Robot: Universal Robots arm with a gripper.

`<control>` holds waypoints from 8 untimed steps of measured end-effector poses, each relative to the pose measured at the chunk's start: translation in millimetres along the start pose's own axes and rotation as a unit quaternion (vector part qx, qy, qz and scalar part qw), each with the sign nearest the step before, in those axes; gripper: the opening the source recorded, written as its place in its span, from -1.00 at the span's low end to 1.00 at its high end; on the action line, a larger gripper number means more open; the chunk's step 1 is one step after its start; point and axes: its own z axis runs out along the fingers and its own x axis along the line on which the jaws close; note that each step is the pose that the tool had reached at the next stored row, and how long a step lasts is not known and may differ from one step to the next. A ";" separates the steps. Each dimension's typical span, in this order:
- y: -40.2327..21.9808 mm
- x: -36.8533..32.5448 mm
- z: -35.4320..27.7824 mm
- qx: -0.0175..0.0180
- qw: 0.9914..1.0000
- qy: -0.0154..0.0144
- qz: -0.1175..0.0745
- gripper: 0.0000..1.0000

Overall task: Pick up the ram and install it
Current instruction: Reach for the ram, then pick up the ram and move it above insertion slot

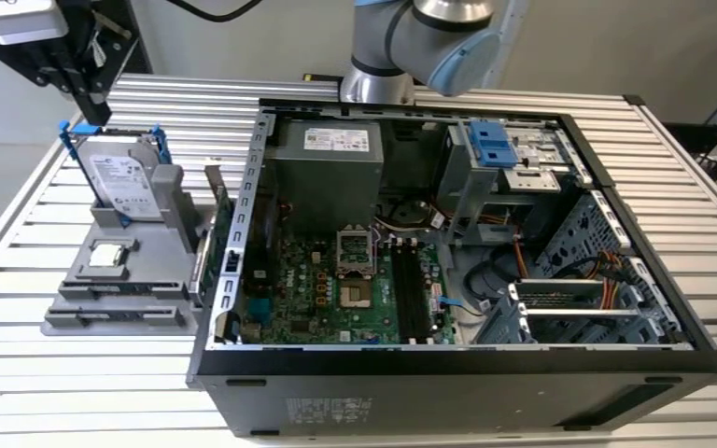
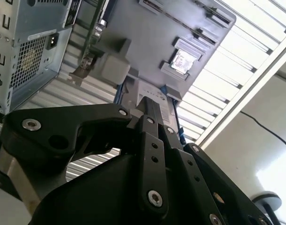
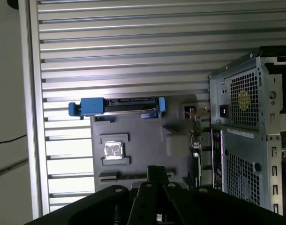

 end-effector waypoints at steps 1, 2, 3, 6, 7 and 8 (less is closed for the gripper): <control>-0.1 1.9 0.0 0.000 1.000 0.000 0.000 -1.00; -0.3 4.4 -0.1 0.000 1.000 0.000 0.000 -1.00; -0.5 6.7 -0.1 0.000 1.000 0.000 0.000 -1.00; -1.0 13.5 -0.3 -0.001 1.000 0.000 -0.001 -1.00; -1.0 13.5 -0.3 -0.001 1.000 0.000 -0.001 -1.00; -1.0 13.5 -0.2 -0.001 1.000 0.000 -0.001 -1.00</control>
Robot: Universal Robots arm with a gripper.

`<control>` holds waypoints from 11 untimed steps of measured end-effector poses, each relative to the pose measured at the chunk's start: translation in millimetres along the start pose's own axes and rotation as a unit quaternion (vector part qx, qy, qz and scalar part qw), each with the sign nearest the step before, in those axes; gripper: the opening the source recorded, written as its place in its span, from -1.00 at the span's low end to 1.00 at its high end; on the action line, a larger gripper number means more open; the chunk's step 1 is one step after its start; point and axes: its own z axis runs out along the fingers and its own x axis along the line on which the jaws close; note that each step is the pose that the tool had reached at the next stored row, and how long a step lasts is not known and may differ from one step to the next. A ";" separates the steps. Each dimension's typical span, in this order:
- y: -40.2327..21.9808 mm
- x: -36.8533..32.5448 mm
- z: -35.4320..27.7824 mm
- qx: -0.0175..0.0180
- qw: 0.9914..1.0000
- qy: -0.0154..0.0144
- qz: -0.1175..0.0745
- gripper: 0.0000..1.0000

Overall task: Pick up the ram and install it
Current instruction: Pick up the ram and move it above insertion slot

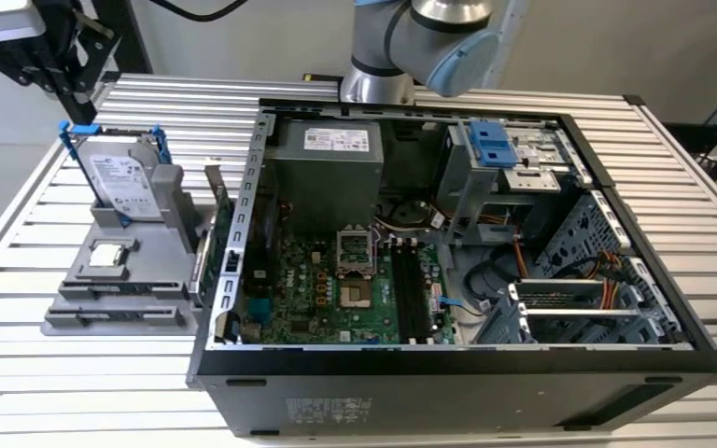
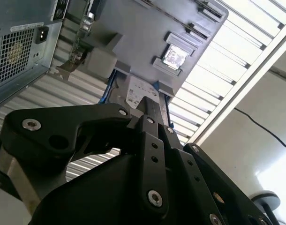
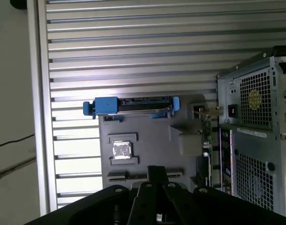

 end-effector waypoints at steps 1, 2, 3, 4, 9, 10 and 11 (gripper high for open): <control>0.0 0.0 0.0 0.000 1.000 0.000 0.000 -1.00; -0.8 0.1 -0.1 0.000 1.000 0.000 0.000 -1.00; -3.1 0.0 -0.1 0.000 1.000 0.000 0.000 -1.00; -5.7 -0.2 -0.1 0.000 1.000 0.000 0.000 -1.00; -23.2 -1.5 -0.6 0.000 1.000 0.000 0.000 -1.00; -27.2 -1.8 -0.7 0.000 1.000 0.000 0.000 -1.00; -31.5 -2.0 -0.8 0.000 1.000 0.000 0.000 -1.00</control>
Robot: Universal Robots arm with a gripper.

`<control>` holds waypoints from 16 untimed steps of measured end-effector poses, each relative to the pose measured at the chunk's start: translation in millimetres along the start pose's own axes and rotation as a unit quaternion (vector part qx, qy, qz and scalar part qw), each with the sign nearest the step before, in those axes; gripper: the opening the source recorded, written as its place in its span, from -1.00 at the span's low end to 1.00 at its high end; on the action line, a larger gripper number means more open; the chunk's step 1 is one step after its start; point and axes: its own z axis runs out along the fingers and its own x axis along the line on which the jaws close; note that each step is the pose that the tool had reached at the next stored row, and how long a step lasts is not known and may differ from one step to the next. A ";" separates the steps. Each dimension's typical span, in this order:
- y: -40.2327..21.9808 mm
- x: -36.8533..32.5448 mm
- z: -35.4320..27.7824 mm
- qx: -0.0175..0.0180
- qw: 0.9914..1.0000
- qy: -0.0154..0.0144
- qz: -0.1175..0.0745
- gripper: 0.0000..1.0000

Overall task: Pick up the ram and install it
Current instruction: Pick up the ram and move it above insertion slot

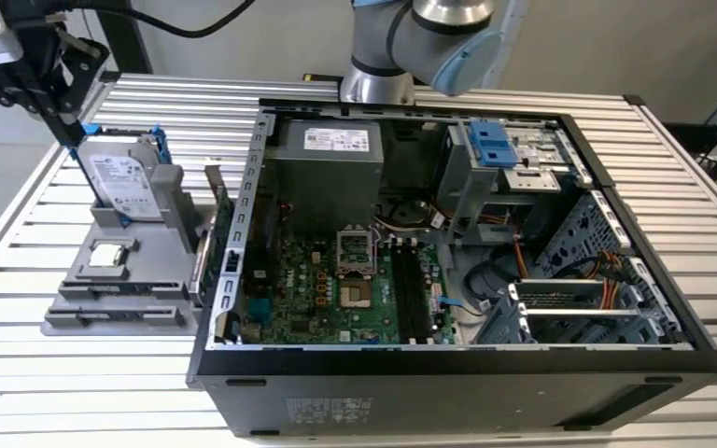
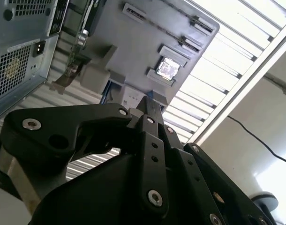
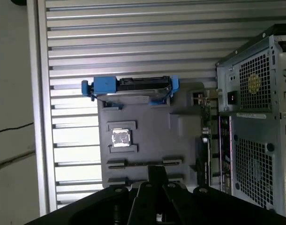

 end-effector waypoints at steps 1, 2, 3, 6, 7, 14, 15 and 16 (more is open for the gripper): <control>-4.0 -0.3 -0.1 0.000 1.000 0.000 0.000 -1.00; -8.4 -0.6 -0.2 0.000 1.000 0.000 0.000 -1.00; -12.7 -0.9 -0.3 0.000 1.000 0.000 0.000 -1.00; -24.8 -1.7 -0.6 0.000 1.000 0.000 0.000 -1.00; -28.9 -2.0 -0.7 0.000 1.000 0.000 0.000 -1.00; -48.7 -3.4 -1.2 0.000 1.000 0.000 -0.003 -1.00; -49.5 -3.5 -1.2 0.000 1.000 0.000 -0.006 -1.00; -49.7 -3.5 -1.2 0.000 1.000 0.000 -0.010 -1.00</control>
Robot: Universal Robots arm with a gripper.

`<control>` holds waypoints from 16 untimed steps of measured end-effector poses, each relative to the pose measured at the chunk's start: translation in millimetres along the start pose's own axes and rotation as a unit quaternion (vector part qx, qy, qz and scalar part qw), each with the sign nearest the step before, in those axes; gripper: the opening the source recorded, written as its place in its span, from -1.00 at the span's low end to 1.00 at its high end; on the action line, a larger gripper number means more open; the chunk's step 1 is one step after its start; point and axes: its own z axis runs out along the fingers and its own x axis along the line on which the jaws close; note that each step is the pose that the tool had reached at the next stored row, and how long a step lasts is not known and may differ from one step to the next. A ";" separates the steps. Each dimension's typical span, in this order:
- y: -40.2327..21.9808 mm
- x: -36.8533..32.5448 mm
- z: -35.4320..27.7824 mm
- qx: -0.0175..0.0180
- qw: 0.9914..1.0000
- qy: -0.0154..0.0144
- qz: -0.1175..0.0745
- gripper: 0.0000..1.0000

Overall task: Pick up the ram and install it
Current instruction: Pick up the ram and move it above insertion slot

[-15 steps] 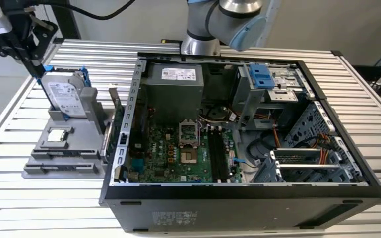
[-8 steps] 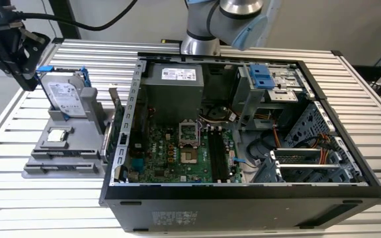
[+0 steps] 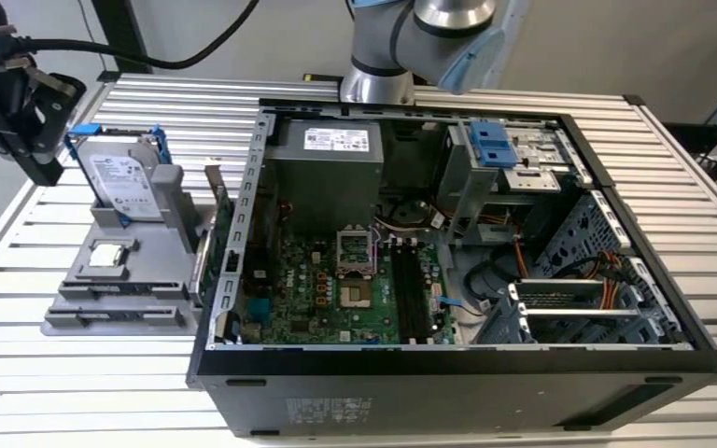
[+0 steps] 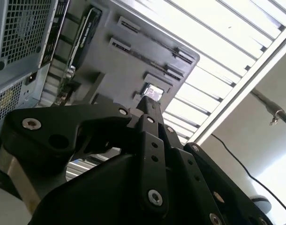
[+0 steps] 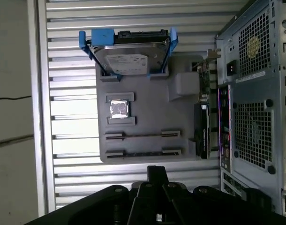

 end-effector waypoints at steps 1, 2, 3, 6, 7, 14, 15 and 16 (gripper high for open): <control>0.0 0.0 0.0 0.000 1.000 0.000 -0.006 -1.00; -0.2 0.0 0.1 0.000 1.000 0.001 -0.012 -1.00; -0.5 0.0 0.1 0.000 1.000 0.001 -0.015 -1.00; -1.1 -0.1 0.0 0.000 1.000 0.001 -0.015 -1.00; -2.1 -0.1 0.0 0.000 1.000 0.001 -0.015 -1.00; -3.2 -0.2 -0.1 0.000 1.000 0.001 -0.015 -1.00; -3.3 -0.2 -0.1 0.000 1.000 0.001 -0.015 -1.00; -3.4 -0.2 0.0 0.000 1.000 0.001 -0.015 -1.00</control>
